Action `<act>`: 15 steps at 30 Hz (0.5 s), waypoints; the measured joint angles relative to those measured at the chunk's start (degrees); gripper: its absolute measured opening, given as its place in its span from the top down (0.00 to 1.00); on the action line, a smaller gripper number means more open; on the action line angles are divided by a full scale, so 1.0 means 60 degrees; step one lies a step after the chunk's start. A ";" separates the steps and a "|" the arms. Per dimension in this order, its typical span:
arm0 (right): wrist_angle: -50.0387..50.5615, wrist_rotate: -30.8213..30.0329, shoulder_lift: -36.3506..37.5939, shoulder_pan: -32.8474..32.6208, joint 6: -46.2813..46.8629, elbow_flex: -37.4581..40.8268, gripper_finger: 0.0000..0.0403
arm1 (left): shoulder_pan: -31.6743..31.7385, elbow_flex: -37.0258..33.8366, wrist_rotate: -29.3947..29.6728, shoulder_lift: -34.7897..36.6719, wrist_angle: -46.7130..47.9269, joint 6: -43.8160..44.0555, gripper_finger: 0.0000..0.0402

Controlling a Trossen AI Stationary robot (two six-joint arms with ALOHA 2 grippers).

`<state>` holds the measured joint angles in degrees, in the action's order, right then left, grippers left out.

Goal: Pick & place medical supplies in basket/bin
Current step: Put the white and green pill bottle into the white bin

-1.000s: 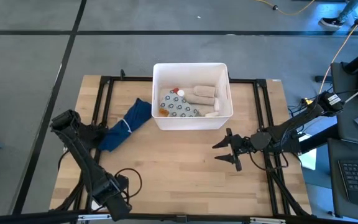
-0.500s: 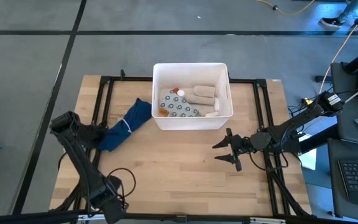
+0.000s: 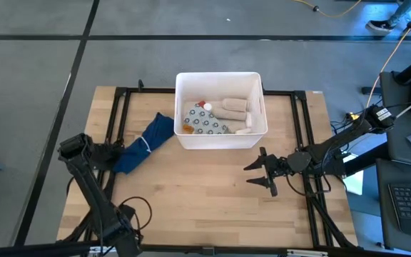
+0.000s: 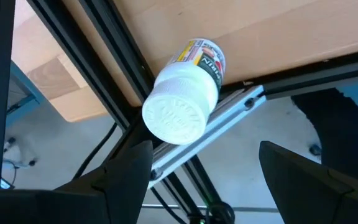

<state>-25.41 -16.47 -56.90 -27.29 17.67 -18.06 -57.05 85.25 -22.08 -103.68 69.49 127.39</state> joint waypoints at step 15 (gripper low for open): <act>-0.0004 0.0000 0.0000 0.0003 0.0004 0.0000 0.42 | -0.0778 0.0000 0.0238 -0.0302 0.0293 0.1103 0.28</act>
<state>-25.43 -16.47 -56.90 -27.27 17.69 -18.06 -61.72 85.25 -20.65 -105.49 71.25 134.01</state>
